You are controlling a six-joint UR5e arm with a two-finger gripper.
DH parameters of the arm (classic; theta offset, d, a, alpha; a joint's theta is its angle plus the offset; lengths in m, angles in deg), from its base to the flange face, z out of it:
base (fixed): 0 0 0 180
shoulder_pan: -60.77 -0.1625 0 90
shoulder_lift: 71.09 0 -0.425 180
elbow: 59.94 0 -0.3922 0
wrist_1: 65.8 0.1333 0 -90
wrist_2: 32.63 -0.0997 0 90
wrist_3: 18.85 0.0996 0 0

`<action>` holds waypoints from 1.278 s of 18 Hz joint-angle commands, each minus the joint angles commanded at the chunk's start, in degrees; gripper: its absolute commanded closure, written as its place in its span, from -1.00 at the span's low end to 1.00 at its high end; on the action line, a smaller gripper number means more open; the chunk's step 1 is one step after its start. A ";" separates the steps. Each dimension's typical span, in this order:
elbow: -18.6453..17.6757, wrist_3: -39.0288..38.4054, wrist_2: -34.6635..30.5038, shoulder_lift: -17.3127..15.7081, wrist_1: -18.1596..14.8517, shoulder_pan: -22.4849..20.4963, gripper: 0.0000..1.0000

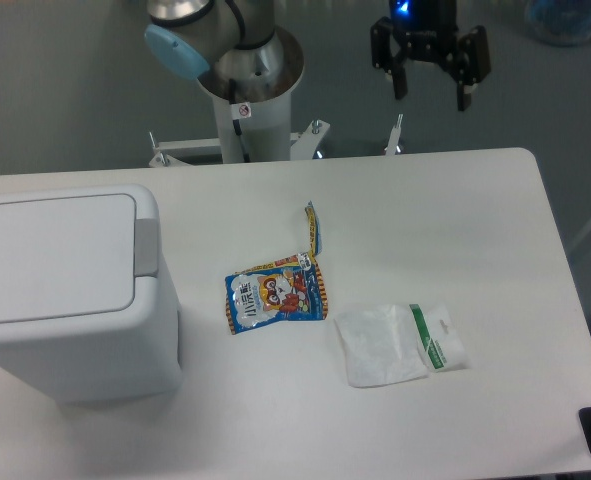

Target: Open the trash can

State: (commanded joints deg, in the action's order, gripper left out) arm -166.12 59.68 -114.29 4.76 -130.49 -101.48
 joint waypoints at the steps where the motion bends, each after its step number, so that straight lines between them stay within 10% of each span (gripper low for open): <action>1: 0.00 -3.95 0.97 0.00 0.09 0.97 -1.00; 14: 2.36 -36.80 6.95 3.77 2.99 15.28 -1.00; 23: 7.38 -67.08 9.93 12.21 15.38 22.95 -1.00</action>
State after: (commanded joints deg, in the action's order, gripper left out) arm -158.74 -7.41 -104.36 16.97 -115.11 -78.53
